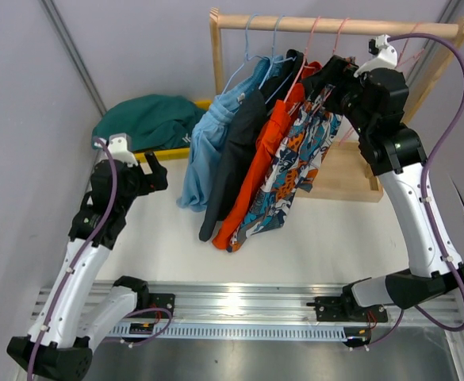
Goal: Remove the shorts from the hanger
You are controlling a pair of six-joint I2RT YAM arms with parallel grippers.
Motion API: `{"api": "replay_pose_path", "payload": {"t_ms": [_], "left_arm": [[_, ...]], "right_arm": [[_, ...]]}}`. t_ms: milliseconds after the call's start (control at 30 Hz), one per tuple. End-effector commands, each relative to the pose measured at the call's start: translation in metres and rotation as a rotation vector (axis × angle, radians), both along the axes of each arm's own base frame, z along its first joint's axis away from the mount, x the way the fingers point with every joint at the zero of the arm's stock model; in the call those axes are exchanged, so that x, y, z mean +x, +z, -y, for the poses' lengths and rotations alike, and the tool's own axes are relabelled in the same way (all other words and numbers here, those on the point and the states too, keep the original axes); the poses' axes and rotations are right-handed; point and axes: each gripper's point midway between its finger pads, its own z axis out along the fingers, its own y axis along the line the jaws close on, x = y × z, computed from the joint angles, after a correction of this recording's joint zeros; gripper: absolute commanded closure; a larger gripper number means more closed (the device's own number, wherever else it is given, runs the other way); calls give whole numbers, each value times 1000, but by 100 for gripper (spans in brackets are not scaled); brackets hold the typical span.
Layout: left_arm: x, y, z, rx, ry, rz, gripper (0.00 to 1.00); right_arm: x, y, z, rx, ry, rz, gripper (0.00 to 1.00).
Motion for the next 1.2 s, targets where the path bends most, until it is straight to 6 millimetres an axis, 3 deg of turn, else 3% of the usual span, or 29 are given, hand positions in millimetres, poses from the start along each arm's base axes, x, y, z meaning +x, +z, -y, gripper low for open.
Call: {"api": "replay_pose_path", "payload": {"t_ms": [0, 200, 367, 533, 667, 700, 733, 800, 900, 933, 967, 1067, 1167], "left_arm": [[-5, 1, 10, -28, -57, 44, 1], [-4, -6, 20, -43, -109, 26, 1], [-7, -5, 17, -29, -104, 34, 1], [-7, -4, 19, -34, -115, 40, 1], [-9, 5, 24, -41, -144, 75, 1], [-13, 11, 26, -47, -160, 103, 1], [-16, 18, 31, -53, -188, 130, 1], [-22, 42, 32, -51, -187, 190, 1], [-33, 59, 47, -37, -233, 202, 1], [-42, 89, 59, -54, -286, 253, 1], [-44, 98, 64, -58, -301, 264, 1], [-67, 160, 96, -116, -458, 368, 1], [-82, 194, 143, -157, -657, 426, 1]], "right_arm": [[-6, 25, 19, 18, -107, 81, 7], [18, 6, 11, 11, -129, 54, 29], [33, -3, 5, 4, -135, 32, 32], [39, -4, 6, -3, -152, 34, 45], [35, 4, 11, -5, -171, 51, 80], [33, 7, 13, -6, -176, 57, 93], [28, 13, 17, -5, -184, 70, 97], [22, 21, 23, -11, -201, 90, 100], [5, 42, 34, -12, -222, 137, 100], [0, 48, 36, -10, -225, 149, 100], [-6, 57, 41, -3, -235, 169, 100], [-27, 80, 48, 26, -237, 223, 100], [-44, 97, 56, 56, -247, 260, 100]]}}
